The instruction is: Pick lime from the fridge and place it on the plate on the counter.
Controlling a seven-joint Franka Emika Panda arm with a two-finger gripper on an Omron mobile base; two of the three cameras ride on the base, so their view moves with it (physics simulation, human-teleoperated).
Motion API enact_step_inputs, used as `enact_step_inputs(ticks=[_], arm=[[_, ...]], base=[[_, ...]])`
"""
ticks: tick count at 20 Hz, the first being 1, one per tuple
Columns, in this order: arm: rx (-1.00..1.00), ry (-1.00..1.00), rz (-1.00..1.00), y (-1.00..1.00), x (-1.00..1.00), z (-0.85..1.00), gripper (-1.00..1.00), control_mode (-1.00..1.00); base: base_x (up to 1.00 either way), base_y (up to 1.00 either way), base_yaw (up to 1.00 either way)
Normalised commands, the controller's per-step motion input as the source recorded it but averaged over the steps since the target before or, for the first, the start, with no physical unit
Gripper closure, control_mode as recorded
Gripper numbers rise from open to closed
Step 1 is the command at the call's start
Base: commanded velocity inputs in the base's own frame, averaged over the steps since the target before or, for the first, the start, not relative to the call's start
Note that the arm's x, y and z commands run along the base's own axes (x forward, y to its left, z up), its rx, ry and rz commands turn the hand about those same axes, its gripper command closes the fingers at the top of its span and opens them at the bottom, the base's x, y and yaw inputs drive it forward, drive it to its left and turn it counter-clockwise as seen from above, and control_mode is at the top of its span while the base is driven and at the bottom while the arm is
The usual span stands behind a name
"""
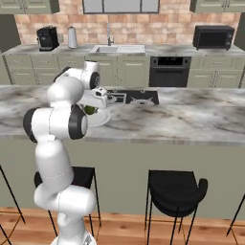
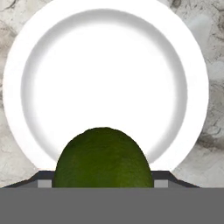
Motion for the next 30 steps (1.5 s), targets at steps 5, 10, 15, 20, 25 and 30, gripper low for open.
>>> enact_step_inputs(ticks=[5,10,15,20,25,30], arm=[[-0.01,-0.01,-0.02,0.04,0.35,-0.03,1.0,-1.0],[-0.05,0.0,-0.03,0.12,0.21,-0.23,1.0,-1.0],[-0.01,0.0,-0.02,0.03,0.01,-0.24,1.0,-1.0],[0.0,0.0,-0.01,0.0,0.03,-0.31,1.0,-1.0],[0.0,0.0,0.0,0.0,0.0,-0.08,1.0,-1.0],[0.0,0.0,0.0,0.0,0.0,0.0,-1.0,-1.0]], base=[[0.0,0.0,0.0],[0.0,0.0,0.0],[0.0,0.0,0.0],[0.0,0.0,0.0],[0.0,0.0,0.0],[0.0,0.0,0.0]])
